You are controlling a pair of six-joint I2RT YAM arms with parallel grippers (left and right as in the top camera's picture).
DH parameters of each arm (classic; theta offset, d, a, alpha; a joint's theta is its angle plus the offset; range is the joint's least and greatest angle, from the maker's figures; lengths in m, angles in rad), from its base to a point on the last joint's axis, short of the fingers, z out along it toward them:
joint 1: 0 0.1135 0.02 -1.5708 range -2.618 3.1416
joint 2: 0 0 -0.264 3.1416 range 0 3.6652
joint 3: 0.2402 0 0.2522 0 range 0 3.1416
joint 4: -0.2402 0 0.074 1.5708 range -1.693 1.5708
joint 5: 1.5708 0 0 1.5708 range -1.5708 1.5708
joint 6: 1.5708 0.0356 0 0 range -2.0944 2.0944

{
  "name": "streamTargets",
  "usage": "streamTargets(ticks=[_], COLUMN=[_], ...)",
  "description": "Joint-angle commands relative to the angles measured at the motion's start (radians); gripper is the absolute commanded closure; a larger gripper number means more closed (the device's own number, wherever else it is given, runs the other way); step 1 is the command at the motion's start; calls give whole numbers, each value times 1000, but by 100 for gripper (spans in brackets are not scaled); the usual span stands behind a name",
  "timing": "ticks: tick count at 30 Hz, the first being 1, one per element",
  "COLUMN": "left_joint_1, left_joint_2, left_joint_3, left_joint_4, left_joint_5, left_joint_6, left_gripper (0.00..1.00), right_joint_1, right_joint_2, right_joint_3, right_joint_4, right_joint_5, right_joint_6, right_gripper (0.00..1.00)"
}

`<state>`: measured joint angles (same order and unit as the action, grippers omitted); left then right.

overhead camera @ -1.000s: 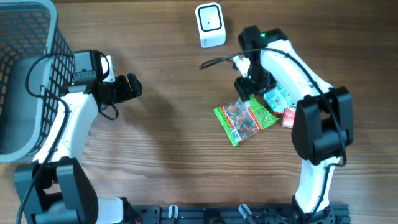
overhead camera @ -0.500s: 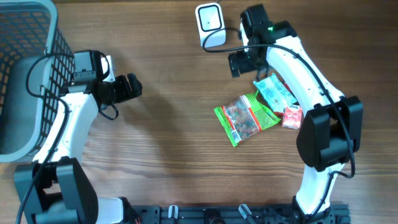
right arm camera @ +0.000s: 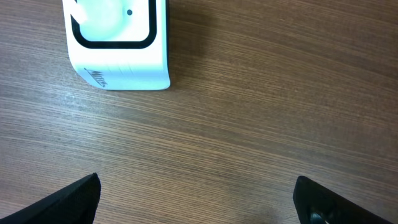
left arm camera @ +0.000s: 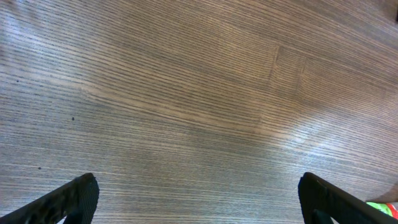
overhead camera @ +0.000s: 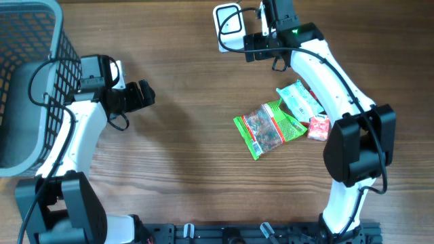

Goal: Scan the item barcode

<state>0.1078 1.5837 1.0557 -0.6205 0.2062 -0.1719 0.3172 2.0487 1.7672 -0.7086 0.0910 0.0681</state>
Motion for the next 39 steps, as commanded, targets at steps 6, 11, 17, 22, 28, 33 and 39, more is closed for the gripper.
streamTargets(ticks=[6, 11, 17, 22, 28, 33, 39], left_joint_1=[8, 8, 8, 8, 8, 8, 8], left_joint_2=[-17, -17, -17, -17, -17, -17, -17], left_joint_3=[12, 12, 12, 12, 12, 12, 12], left_joint_4=[3, 3, 3, 3, 3, 4, 3], left_joint_5=[-2, -2, -2, -2, -2, -2, -2], left_joint_6=[8, 8, 8, 8, 8, 8, 8], left_gripper=[0, 0, 0, 0, 0, 0, 0], right_joint_1=[-5, -4, -4, -4, -4, -4, -4], right_joint_2=[-315, -586, -863, -1015, -1092, -1093, -1160], right_joint_3=[7, 7, 7, 7, 7, 7, 5], right_joint_4=[5, 5, 4, 1, -111, -382, -557], right_joint_5=[13, 14, 14, 14, 14, 14, 14], right_joint_6=[17, 17, 18, 18, 18, 17, 13], right_gripper=[0, 0, 0, 0, 0, 0, 0])
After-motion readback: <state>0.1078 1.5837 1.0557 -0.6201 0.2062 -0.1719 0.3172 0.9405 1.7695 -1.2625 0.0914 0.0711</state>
